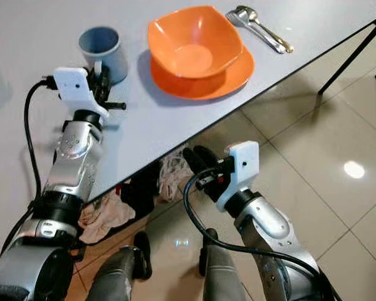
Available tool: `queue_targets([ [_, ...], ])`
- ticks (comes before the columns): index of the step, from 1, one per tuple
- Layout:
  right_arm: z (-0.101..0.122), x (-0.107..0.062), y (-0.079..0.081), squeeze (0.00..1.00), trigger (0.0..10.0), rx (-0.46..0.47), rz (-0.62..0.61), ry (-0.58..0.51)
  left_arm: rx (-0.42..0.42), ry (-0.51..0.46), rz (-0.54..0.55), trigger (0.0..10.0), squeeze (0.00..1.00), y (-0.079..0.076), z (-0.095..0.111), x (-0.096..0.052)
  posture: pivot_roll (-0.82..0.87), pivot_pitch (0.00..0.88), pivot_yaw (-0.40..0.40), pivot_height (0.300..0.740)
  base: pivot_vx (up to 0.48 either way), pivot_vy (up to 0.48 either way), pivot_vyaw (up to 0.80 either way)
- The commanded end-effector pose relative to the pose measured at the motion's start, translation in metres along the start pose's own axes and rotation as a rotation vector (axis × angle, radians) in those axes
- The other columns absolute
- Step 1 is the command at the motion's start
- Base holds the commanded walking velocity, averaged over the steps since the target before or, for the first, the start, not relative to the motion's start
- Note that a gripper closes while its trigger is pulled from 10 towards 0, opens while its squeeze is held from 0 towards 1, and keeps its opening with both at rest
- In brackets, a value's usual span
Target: Setting the table
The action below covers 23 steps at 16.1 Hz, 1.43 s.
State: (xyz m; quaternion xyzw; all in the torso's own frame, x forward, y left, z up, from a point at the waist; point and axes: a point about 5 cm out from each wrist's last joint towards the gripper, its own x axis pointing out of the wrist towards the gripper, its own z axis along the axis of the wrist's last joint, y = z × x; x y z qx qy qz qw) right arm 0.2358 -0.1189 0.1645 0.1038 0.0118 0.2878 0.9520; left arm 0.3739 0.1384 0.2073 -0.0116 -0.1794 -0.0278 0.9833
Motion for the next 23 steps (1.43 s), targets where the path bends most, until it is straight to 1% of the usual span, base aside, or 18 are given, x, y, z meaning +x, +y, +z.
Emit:
queue_targets([
  [1, 0.001, -0.002, 0.002, 0.00, 10.0, 0.002, 0.001, 0.007, -0.006, 0.072, -0.014, 10.0, 1.00, -0.001, -0.015, -0.005, -0.26, 0.376, 0.039, 0.740, 0.000, 0.000, 0.00],
  [3, 0.001, -0.001, 0.000, 0.00, 10.0, 0.001, -0.004, 0.011, 0.012, 0.061, 0.002, 10.0, 1.00, 0.004, -0.016, -0.004, -0.26, 0.366, 0.039, 0.740, 0.000, 0.000, 0.00],
  [4, 0.000, 0.000, -0.001, 0.00, 10.0, 0.002, -0.004, 0.011, 0.014, 0.035, 0.030, 10.0, 1.00, 0.014, -0.011, -0.008, -0.25, 0.356, 0.039, 0.740, 0.000, 0.000, 0.00],
  [7, -0.002, 0.005, -0.003, 0.00, 10.0, 0.006, 0.003, 0.014, 0.024, -0.025, 0.089, 10.0, 1.00, 0.032, 0.000, -0.020, -0.24, 0.325, 0.037, 0.740, 0.000, 0.000, 0.00],
  [8, -0.003, 0.009, -0.003, 0.00, 10.0, 0.009, 0.011, 0.011, 0.034, -0.070, 0.140, 10.0, 1.00, 0.044, 0.011, -0.033, -0.22, 0.306, 0.037, 0.740, 0.000, 0.000, 0.00],
  [10, -0.004, 0.013, -0.004, 0.00, 10.0, 0.011, 0.018, 0.005, 0.063, -0.121, 0.194, 10.0, 1.00, 0.055, 0.026, -0.051, -0.21, 0.292, 0.038, 0.740, 0.000, 0.000, 0.00],
  [11, -0.003, 0.017, -0.005, 0.00, 10.0, 0.011, 0.024, -0.004, 0.073, -0.147, 0.217, 10.0, 1.00, 0.059, 0.038, -0.069, -0.20, 0.269, 0.033, 0.740, 0.000, 0.000, 0.00],
  [12, -0.003, 0.019, -0.006, 0.00, 10.0, 0.011, 0.027, -0.008, 0.072, -0.155, 0.218, 10.0, 1.00, 0.059, 0.042, -0.076, -0.19, 0.262, 0.032, 0.740, 0.000, 0.000, 0.00],
  [13, -0.003, 0.021, -0.006, 0.00, 10.0, 0.011, 0.030, -0.013, 0.062, -0.155, 0.202, 10.0, 0.49, 0.057, 0.045, -0.083, -0.18, 0.251, 0.029, 0.740, 0.000, 0.000, 0.00],
  [14, -0.002, 0.027, -0.007, 0.00, 10.0, 0.009, 0.042, -0.023, -0.007, -0.133, 0.120, 10.0, 0.00, 0.044, 0.046, -0.094, -0.17, 0.231, 0.024, 0.740, 0.000, 0.000, 0.00],
  [15, -0.001, 0.031, -0.008, 0.00, 10.0, 0.010, 0.051, -0.033, -0.044, -0.104, 0.039, 10.0, 0.00, 0.034, 0.044, -0.106, -0.16, 0.218, 0.020, 0.740, 0.000, 0.000, 0.00],
  [16, -0.002, 0.034, -0.009, 0.00, 10.0, 0.010, 0.059, -0.038, -0.055, -0.053, 0.013, 10.0, 0.00, 0.033, 0.035, -0.118, -0.16, 0.203, 0.018, 0.740, 0.000, 0.000, 0.00],
  [17, -0.003, 0.038, -0.010, 0.00, 10.0, 0.009, 0.066, -0.039, -0.046, 0.003, -0.009, 10.0, 0.00, 0.033, 0.026, -0.131, -0.15, 0.187, 0.013, 0.740, 0.000, 0.000, 0.00],
  [18, -0.004, 0.042, -0.010, 0.00, 10.0, 0.007, 0.077, -0.041, -0.067, 0.064, 0.009, 10.0, 0.00, 0.035, 0.016, -0.147, -0.14, 0.167, 0.009, 0.740, 0.000, 0.000, 0.00],
  [19, -0.004, 0.045, -0.011, 0.00, 10.0, 0.003, 0.087, -0.046, -0.088, 0.111, 0.030, 10.0, 0.00, 0.037, 0.009, -0.161, -0.14, 0.151, 0.005, 0.740, 0.000, -0.472, 0.00],
  [20, -0.004, 0.047, -0.013, 0.00, 10.0, 0.001, 0.096, -0.053, -0.098, 0.131, 0.025, 10.0, 0.00, 0.036, 0.007, -0.168, -0.13, 0.147, 0.004, 0.740, 0.000, -0.472, 0.00],
  [21, -0.002, 0.050, -0.013, 0.00, 10.0, 0.000, 0.107, -0.064, -0.104, 0.136, 0.016, 10.0, 0.00, 0.034, 0.006, -0.171, -0.12, 0.140, 0.001, 0.740, 0.000, -0.472, 0.00],
  [23, 0.000, 0.056, -0.012, 0.00, 10.0, -0.002, 0.136, -0.075, -0.150, 0.119, 0.021, 10.0, 0.00, 0.031, 0.005, -0.168, -0.12, 0.122, -0.008, 0.740, 0.000, -0.471, 0.00],
])
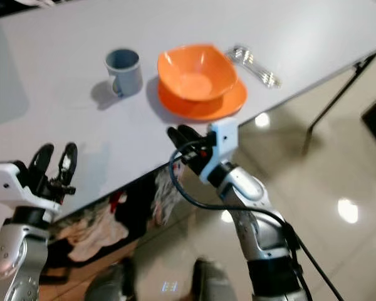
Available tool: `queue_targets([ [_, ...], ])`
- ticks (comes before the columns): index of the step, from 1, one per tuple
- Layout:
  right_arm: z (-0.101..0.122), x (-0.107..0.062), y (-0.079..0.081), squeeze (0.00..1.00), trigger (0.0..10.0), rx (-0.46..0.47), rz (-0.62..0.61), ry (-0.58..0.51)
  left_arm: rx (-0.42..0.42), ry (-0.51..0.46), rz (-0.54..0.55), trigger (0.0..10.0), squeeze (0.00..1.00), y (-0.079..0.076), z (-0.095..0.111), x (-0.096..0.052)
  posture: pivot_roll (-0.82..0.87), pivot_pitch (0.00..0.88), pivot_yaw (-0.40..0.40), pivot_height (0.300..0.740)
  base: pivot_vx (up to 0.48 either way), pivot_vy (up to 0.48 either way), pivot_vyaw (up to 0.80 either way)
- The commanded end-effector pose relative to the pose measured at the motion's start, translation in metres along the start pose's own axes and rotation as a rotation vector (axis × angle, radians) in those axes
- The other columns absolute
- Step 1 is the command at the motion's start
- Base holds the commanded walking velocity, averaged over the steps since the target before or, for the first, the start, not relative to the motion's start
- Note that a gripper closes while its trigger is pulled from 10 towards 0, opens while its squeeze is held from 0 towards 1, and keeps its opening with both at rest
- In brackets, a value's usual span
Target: Setting the table
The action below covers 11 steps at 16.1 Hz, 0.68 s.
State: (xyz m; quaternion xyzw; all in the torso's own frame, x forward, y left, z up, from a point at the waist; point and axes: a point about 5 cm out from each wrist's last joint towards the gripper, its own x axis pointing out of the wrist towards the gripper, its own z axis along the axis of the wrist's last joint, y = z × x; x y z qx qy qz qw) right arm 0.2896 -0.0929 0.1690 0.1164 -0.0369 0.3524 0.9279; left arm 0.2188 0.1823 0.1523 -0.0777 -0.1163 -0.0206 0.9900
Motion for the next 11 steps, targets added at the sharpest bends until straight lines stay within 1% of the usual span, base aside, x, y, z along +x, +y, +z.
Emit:
queue_targets([
  [1, -0.005, 0.000, -0.003, 0.00, 10.0, -0.015, 0.007, 0.017, -0.044, -0.014, -0.031, 10.0, 0.00, -0.008, -0.001, 0.002, -0.12, 0.110, -0.010, 0.740, 0.000, -0.458, 0.00],
  [2, -0.007, 0.001, -0.003, 0.00, 10.0, -0.019, 0.011, 0.020, -0.052, -0.017, -0.034, 10.0, 0.00, -0.010, -0.002, 0.004, -0.12, 0.105, -0.012, 0.740, 0.000, -0.458, 0.00],
  [3, -0.017, 0.002, -0.008, 0.00, 10.0, -0.048, -0.007, 0.052, -0.071, -0.009, -0.046, 10.0, 0.00, -0.013, -0.008, 0.008, -0.12, 0.096, -0.011, 0.740, 0.000, -0.450, 0.00],
  [5, -0.032, 0.000, -0.015, 0.00, 10.0, -0.095, -0.042, 0.107, -0.083, 0.018, -0.076, 10.0, 0.00, -0.017, -0.018, 0.012, -0.13, 0.084, -0.007, 0.740, 0.000, -0.448, 0.77],
  [7, -0.040, -0.002, -0.019, 0.00, 10.0, -0.098, -0.061, 0.130, -0.093, 0.036, -0.094, 10.0, 0.00, -0.019, -0.025, 0.014, -0.13, 0.075, 0.003, 0.740, 0.000, -0.442, 0.77],
  [8, -0.047, -0.005, -0.021, 0.00, 10.0, -0.085, -0.069, 0.142, -0.095, 0.060, -0.098, 10.0, 0.00, -0.018, -0.032, 0.013, -0.14, 0.074, 0.007, 0.740, 0.000, -0.442, 0.66],
  [9, -0.061, -0.010, -0.027, 0.00, 10.0, -0.113, -0.111, 0.204, -0.082, 0.100, -0.106, 10.0, 0.00, -0.016, -0.043, 0.011, -0.14, 0.072, 0.009, 0.740, 0.000, -0.442, 0.00],
  [10, -0.072, -0.015, -0.032, 0.00, 10.0, -0.105, -0.147, 0.242, -0.077, 0.133, -0.109, 10.0, 0.00, -0.011, -0.052, 0.008, -0.14, 0.071, 0.011, 0.740, 0.000, -0.442, 0.00],
  [11, -0.079, -0.019, -0.035, 0.00, 10.0, -0.105, -0.167, 0.264, -0.075, 0.151, -0.105, 10.0, 0.00, -0.008, -0.057, 0.007, -0.14, 0.071, 0.014, 0.740, 0.000, -0.442, 0.00],
])
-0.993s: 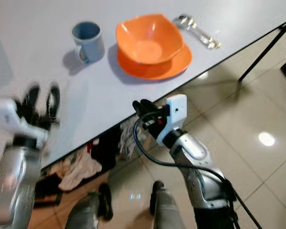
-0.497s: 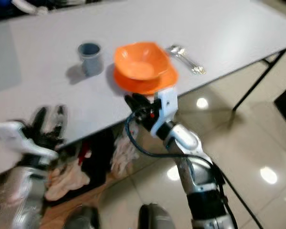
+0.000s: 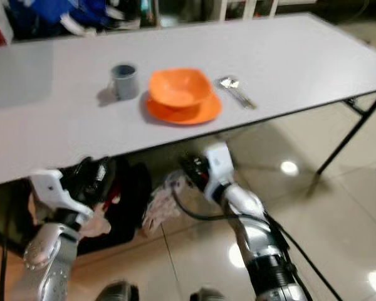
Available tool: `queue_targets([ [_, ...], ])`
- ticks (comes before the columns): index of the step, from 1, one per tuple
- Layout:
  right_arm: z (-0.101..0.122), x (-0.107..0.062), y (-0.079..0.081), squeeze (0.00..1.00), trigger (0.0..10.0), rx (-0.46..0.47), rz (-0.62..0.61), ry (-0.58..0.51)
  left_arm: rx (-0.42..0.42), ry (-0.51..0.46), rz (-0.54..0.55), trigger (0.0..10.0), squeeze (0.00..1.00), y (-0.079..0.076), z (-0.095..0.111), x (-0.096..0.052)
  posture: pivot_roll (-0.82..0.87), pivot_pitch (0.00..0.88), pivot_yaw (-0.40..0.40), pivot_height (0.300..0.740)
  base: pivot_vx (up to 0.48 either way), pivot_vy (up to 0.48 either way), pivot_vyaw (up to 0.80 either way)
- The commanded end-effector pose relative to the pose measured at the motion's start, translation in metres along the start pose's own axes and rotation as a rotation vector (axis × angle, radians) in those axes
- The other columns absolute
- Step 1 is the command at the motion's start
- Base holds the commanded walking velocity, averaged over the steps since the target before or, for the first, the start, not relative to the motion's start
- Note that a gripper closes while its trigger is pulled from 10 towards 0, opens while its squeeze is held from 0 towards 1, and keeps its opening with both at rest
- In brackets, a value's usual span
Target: Setting the table
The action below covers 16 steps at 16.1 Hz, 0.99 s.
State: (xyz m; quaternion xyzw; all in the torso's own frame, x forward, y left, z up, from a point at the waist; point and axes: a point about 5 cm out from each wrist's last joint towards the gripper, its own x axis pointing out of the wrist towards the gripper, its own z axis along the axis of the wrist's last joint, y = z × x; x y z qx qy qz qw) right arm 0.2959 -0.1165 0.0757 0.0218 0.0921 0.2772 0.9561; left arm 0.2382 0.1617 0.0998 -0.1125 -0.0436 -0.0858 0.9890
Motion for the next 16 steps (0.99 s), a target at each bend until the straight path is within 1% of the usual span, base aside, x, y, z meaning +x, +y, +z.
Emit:
queue_targets([
  [1, -0.013, -0.001, -0.005, 0.00, 10.0, -0.011, -0.045, 0.041, 0.018, 0.050, 0.023, 10.0, 0.00, 0.012, -0.012, -0.004, -0.14, 0.070, 0.016, 0.740, 0.000, -0.442, 0.00],
  [2, -0.047, -0.013, -0.020, 0.00, 10.0, -0.005, -0.152, 0.169, 0.029, 0.144, 0.062, 10.0, 0.00, 0.029, -0.035, -0.013, -0.15, 0.073, 0.017, 0.740, 0.000, -0.442, 0.00],
  [3, -0.072, -0.026, -0.030, 0.00, 10.0, -0.001, -0.221, 0.270, 0.016, 0.215, 0.104, 10.0, 0.00, 0.043, -0.052, -0.021, -0.14, 0.074, 0.018, 0.740, 0.000, -0.442, 0.00],
  [4, -0.098, -0.042, -0.035, 0.00, 10.0, -0.002, -0.276, 0.387, -0.006, 0.310, 0.169, 10.0, 0.00, 0.058, -0.074, -0.032, -0.14, 0.075, 0.019, 0.740, 0.000, -0.442, 0.00],
  [5, -0.110, -0.051, -0.037, 0.00, 10.0, -0.016, -0.300, 0.450, -0.022, 0.367, 0.199, 10.0, 0.00, 0.065, -0.086, -0.039, -0.14, 0.075, 0.018, 0.740, 0.000, -0.439, 0.00],
  [6, -0.132, -0.069, -0.036, 0.00, 10.0, -0.029, -0.327, 0.570, -0.046, 0.500, 0.282, 10.0, 0.00, 0.078, -0.109, -0.057, -0.14, 0.078, 0.019, 0.740, 0.000, -0.442, 0.00],
  [7, -0.146, -0.082, -0.033, 0.00, 10.0, -0.023, -0.336, 0.643, -0.070, 0.604, 0.347, 10.0, 0.00, 0.085, -0.125, -0.074, -0.14, 0.083, 0.019, 0.740, 0.000, -0.442, 0.00],
  [9, -0.164, -0.099, -0.027, 0.00, 10.0, 0.010, -0.343, 0.732, -0.123, 0.715, 0.445, 10.0, 0.00, 0.092, -0.141, -0.097, -0.15, 0.084, 0.022, 0.740, 0.000, -0.442, 0.00],
  [10, -0.169, -0.105, -0.026, 0.00, 10.0, 0.021, -0.354, 0.759, -0.138, 0.747, 0.464, 10.0, 0.00, 0.092, -0.145, -0.103, -0.14, 0.085, 0.019, 0.740, 0.000, -0.442, 0.00],
  [11, -0.183, -0.124, -0.022, 0.00, 10.0, 0.057, -0.388, 0.832, -0.126, 0.881, 0.469, 10.0, 0.00, 0.087, -0.158, -0.124, -0.15, 0.084, 0.023, 0.740, 0.000, -0.442, 0.00],
  [12, -0.186, -0.128, -0.020, 0.00, 10.0, 0.061, -0.393, 0.851, -0.124, 0.906, 0.462, 10.0, 0.00, 0.086, -0.161, -0.129, -0.16, 0.084, 0.029, 0.740, 0.000, -0.442, 0.00],
  [14, -0.189, -0.134, -0.020, 0.00, 10.0, 0.076, -0.411, 0.860, -0.133, 0.911, 0.464, 10.0, 0.00, 0.084, -0.164, -0.133, -0.17, 0.090, 0.036, 0.740, 0.000, -0.442, 0.00],
  [16, -0.190, -0.135, -0.020, 0.00, 10.0, 0.090, -0.422, 0.860, -0.143, 0.913, 0.476, 10.0, 0.00, 0.084, -0.165, -0.137, -0.17, 0.091, 0.037, 0.740, 0.000, -0.442, 0.00],
])
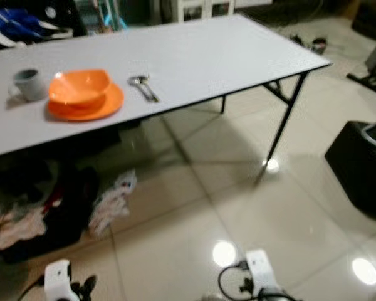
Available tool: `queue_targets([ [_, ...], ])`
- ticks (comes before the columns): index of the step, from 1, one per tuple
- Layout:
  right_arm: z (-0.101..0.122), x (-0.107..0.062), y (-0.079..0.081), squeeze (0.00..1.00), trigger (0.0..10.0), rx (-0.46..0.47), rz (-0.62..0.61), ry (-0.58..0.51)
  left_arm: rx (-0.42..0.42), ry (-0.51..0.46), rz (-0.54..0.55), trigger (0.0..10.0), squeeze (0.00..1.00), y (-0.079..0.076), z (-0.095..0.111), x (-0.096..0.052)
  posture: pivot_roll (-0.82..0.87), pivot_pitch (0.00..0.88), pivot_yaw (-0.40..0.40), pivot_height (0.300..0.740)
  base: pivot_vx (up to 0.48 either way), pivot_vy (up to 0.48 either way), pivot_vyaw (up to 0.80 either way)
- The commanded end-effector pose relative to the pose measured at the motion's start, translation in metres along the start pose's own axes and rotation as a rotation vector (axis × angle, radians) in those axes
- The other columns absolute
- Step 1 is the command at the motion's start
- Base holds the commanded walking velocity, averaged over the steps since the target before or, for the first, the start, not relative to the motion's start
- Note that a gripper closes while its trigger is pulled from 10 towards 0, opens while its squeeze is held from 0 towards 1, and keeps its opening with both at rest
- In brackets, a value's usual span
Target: Setting the table
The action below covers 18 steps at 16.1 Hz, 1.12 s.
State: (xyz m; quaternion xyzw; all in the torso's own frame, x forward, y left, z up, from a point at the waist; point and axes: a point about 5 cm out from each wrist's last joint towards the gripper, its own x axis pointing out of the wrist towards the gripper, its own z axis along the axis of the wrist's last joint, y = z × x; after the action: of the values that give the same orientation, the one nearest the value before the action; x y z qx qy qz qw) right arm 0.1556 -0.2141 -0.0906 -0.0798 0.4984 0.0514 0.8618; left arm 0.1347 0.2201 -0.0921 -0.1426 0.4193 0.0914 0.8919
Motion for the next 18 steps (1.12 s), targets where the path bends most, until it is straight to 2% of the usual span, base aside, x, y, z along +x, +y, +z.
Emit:
queue_targets([
  [1, 0.000, 0.001, 0.006, 0.00, 10.0, 0.007, 0.011, -0.002, 0.003, 0.027, 0.035, 10.0, 0.00, 0.008, -0.007, -0.003, -0.17, 0.089, 0.037, 0.740, 0.000, -0.439, 0.00],
  [8, -0.010, -0.002, -0.003, 0.00, 10.0, 0.013, -0.034, 0.028, 0.045, 0.062, 0.050, 10.0, 0.00, 0.006, -0.015, -0.005, -0.16, 0.065, 0.037, 0.740, 0.000, -0.429, 0.00],
  [10, -0.010, -0.002, -0.005, 0.00, 10.0, -0.001, -0.048, 0.037, 0.088, 0.100, 0.081, 10.0, 0.00, 0.006, -0.018, -0.004, -0.16, 0.054, 0.036, 0.740, 0.000, 0.000, 0.00],
  [12, -0.009, -0.002, -0.006, 0.00, 10.0, -0.001, -0.055, 0.038, 0.098, 0.090, 0.094, 10.0, 0.00, 0.006, -0.014, -0.003, -0.16, 0.046, 0.034, 0.740, 0.000, 0.000, 0.00],
  [17, -0.006, -0.001, -0.006, 0.00, 10.0, 0.003, -0.083, 0.038, 0.132, 0.108, 0.085, 10.0, 0.00, 0.005, -0.011, -0.001, -0.17, 0.043, 0.046, 0.740, 0.000, 0.000, 0.00],
  [18, -0.006, -0.001, -0.007, 0.00, 10.0, 0.013, -0.095, 0.042, 0.159, 0.121, 0.075, 10.0, 0.00, 0.002, -0.012, 0.000, -0.16, 0.042, 0.045, 0.740, 0.000, 0.000, 0.00],
])
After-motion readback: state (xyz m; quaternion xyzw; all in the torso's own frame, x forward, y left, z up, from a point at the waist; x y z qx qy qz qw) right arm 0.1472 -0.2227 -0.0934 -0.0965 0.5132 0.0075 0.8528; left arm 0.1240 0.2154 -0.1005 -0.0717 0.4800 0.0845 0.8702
